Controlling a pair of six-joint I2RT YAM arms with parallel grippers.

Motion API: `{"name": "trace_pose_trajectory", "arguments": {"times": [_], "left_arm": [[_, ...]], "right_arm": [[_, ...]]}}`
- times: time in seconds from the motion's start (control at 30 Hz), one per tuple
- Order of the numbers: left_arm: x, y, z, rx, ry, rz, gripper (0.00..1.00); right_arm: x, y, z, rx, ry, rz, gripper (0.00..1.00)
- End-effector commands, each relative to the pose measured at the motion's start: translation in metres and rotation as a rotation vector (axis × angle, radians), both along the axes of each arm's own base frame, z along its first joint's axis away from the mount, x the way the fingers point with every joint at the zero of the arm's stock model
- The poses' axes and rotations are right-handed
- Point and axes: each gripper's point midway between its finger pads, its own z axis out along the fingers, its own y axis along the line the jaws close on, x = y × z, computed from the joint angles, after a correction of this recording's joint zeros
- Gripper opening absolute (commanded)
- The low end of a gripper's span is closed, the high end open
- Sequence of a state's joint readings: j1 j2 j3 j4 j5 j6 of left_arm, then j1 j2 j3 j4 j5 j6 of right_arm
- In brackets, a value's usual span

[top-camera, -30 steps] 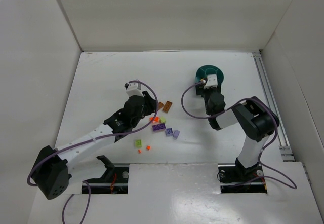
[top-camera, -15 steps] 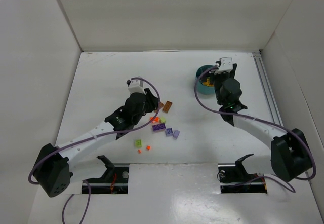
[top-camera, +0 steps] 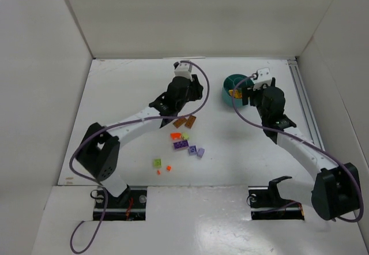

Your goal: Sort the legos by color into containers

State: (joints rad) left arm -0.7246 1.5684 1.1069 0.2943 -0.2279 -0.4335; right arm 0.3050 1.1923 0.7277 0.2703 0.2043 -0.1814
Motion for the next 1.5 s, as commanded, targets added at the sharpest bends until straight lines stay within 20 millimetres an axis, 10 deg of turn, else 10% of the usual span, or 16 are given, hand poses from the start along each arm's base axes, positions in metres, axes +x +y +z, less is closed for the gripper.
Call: {"name": "trace_pose_trajectory", "arguments": {"times": [0.0,0.33,0.63,1.47], "left_arm": [[0.037,-0.031,0.041,-0.048,-0.141,-0.092,0.0],[0.096,-0.113,0.026,-0.041,-0.234,-0.297,0.0],[0.093,-0.168,0.014,0.026,-0.281,-0.339,0.0],[0.107,-0.166,-0.022,0.088,-0.25,-0.235,0.04]], "right_arm": [[0.0,-0.012,0.018,-0.004,-0.037,-0.013,0.78],[-0.016,-0.053,0.021,-0.021,0.002,-0.066,0.67],[-0.025,-0.062,0.007,-0.014,0.032,-0.035,0.69],[-0.022,-0.081,-0.005,-0.039,0.069,-0.09,0.7]]}}
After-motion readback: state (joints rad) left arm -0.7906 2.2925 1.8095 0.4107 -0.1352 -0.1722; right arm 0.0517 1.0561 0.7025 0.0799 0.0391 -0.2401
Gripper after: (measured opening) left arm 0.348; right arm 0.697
